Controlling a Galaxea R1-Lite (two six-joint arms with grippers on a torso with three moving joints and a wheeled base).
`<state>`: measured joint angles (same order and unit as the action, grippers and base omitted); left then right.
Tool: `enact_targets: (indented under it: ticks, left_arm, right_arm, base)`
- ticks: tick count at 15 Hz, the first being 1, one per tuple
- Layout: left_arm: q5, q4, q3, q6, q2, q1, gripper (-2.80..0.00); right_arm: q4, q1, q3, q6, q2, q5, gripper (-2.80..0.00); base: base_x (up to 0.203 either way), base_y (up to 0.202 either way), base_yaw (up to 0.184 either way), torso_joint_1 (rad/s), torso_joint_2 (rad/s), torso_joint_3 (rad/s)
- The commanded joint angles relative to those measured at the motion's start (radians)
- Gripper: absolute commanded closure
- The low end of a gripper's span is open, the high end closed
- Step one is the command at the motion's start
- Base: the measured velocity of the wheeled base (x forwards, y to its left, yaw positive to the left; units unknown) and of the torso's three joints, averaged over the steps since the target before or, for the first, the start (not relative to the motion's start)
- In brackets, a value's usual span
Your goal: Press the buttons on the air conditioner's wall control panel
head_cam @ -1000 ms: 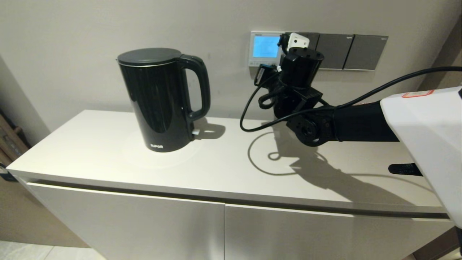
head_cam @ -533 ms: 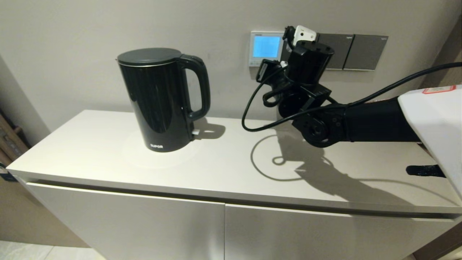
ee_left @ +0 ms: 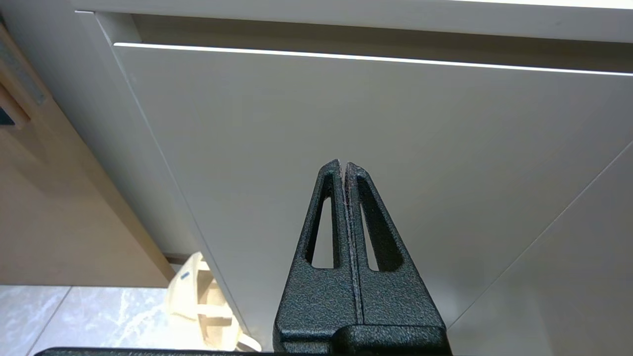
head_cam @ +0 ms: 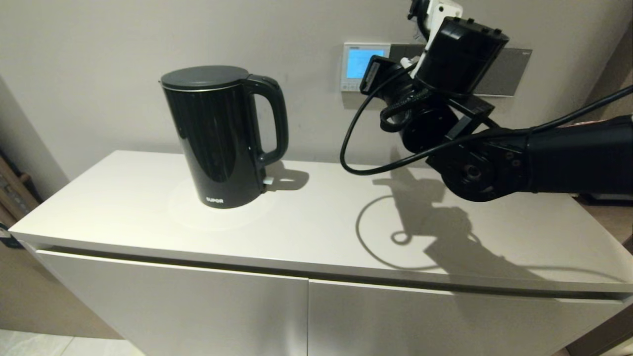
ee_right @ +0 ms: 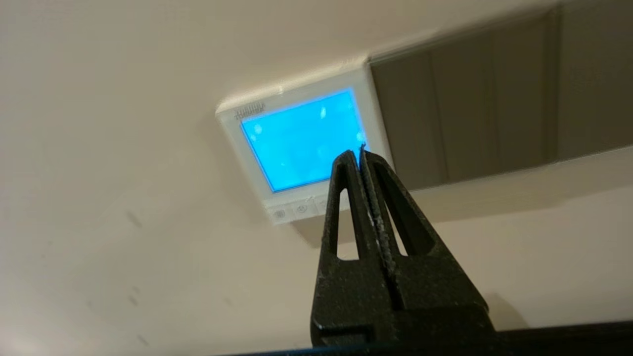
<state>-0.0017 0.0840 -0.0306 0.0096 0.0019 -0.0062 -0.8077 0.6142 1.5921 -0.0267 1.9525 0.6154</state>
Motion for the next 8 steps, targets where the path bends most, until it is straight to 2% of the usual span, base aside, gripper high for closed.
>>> enact_targets:
  ticks: [1, 4, 8]
  left_arm:
    - [0.0, 0.0, 0.0, 0.0, 0.0, 0.0, 0.0]
    - [0.0, 0.0, 0.0, 0.0, 0.0, 0.0, 0.0]
    - [0.0, 0.0, 0.0, 0.0, 0.0, 0.0, 0.0]
  right_arm:
    - [-0.003, -0.007, -0.087, 0.016, -0.139, 0.014, 0.0]
    - [-0.001, -0.043, -0.269, 0.059, -0.333, 0.024, 0.0]
    - [0.009, -0.173, -0.511, 0.137, -0.623, 0.006, 0.0]
  base:
    - [0.0, 0.0, 0.0, 0.0, 0.0, 0.0]
    - [0.0, 0.0, 0.0, 0.0, 0.0, 0.0]
    - [0.0, 0.0, 0.0, 0.0, 0.0, 0.0]
